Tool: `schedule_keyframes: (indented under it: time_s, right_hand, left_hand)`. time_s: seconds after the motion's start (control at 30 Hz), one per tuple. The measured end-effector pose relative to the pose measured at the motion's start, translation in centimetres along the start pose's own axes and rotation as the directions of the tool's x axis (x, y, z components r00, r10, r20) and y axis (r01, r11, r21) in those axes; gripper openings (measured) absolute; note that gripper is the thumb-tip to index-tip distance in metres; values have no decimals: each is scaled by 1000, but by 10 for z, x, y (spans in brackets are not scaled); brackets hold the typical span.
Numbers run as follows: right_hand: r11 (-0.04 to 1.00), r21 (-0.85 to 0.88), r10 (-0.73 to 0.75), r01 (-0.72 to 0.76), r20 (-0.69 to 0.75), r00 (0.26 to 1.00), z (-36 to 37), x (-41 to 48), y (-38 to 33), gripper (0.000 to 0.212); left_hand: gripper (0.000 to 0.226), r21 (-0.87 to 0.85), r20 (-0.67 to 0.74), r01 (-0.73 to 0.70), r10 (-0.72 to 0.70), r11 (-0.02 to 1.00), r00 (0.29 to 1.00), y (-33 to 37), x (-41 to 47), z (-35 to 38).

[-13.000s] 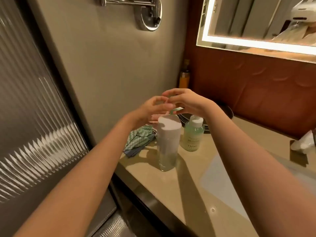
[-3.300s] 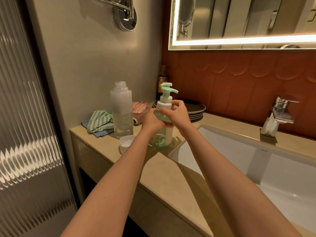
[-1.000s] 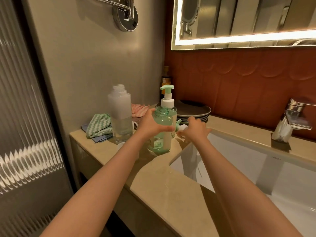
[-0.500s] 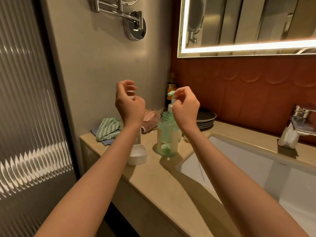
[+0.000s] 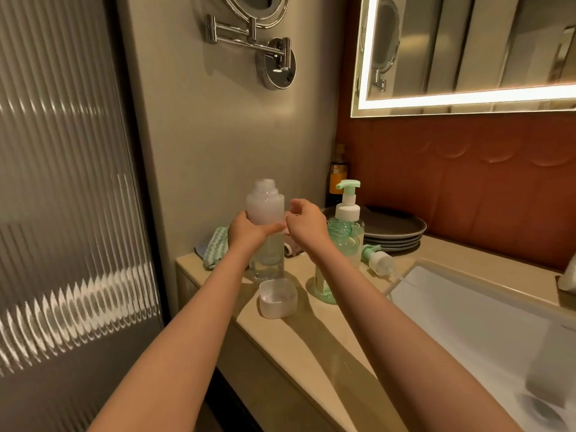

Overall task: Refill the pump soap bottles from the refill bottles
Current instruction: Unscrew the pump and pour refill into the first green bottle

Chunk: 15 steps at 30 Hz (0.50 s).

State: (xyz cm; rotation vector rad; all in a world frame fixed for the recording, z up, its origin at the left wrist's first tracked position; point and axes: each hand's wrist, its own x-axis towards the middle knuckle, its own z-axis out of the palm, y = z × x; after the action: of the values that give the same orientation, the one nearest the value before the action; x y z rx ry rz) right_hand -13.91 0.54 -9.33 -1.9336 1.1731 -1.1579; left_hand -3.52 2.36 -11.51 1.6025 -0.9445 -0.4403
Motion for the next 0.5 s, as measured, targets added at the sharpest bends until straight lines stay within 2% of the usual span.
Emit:
schedule_keyframes:
  time_s: [0.17,0.3,0.33,0.43,0.5]
  right_hand:
    - [999,52,-6,5,27,1000,7,3,0,34]
    - [983,173,-65,63,5,998,-1,3,-13,45]
    - [975,211,-77,76,-3,997,-5,3,-17,41]
    - [920,376,-105,111,-35,994,-22,2,-28,10]
    - [871,481,-105,94,-4,994,-34,-2,-30,15]
  left_hand:
    - [50,72,-80,-99,105,992,991,8,-3,-1]
    - [50,62,-130,-180,187,982,974,37,-4,-10]
    - [50,68,-135,-206,213,976,968,45,-7,-12]
    - [44,75,-125,-261,269,962,955,61,-19,-15]
    - [44,20,-110,-251,252,968,962,65,-29,-15]
